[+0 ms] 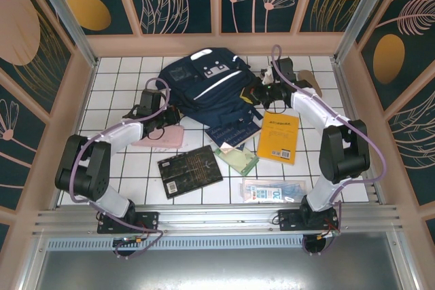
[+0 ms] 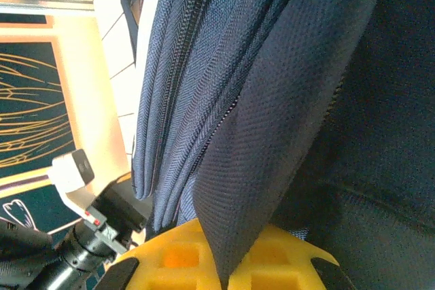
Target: Pack the student bag
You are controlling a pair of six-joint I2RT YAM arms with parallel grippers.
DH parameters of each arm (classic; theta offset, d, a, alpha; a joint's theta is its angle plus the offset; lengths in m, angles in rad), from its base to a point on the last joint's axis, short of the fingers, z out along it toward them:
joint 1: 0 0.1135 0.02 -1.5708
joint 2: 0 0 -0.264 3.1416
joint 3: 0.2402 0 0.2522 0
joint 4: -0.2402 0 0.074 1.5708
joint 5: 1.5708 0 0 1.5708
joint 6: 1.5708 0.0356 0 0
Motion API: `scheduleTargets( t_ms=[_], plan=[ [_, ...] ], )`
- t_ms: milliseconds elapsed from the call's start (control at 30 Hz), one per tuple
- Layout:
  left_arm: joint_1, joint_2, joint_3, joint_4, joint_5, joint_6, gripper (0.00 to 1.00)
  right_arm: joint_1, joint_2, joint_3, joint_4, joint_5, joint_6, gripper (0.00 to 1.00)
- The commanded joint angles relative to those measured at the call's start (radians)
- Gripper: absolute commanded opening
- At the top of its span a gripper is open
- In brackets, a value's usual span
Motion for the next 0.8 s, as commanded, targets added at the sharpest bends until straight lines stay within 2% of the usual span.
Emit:
scheduleTargets(
  t_ms=[0,400,433,600,767],
  plan=[
    [0.045,0.051,0.046,0.044,-0.02,-0.026,0.02,-0.023,-0.04,0.055,0.006,-0.014,-0.064,0.0],
    [0.096,0.158,0.185,0.029,-0.015,-0.013,0.13,-0.019,-0.012,0.066,-0.017,-0.038,-0.127,0.0],
    [0.096,0.165,0.189,0.023,-0.012,-0.013,0.15,-0.017,-0.009,0.067,-0.016,-0.037,-0.13,0.0],
    [0.096,0.107,0.173,-0.009,-0.009,-0.021,0.41,0.017,0.023,0.081,-0.016,0.005,-0.142,0.0],
    [0.096,-0.044,0.158,-0.08,-0.07,-0.006,0.51,0.042,0.078,0.093,0.017,0.068,-0.124,0.0]
  ],
)
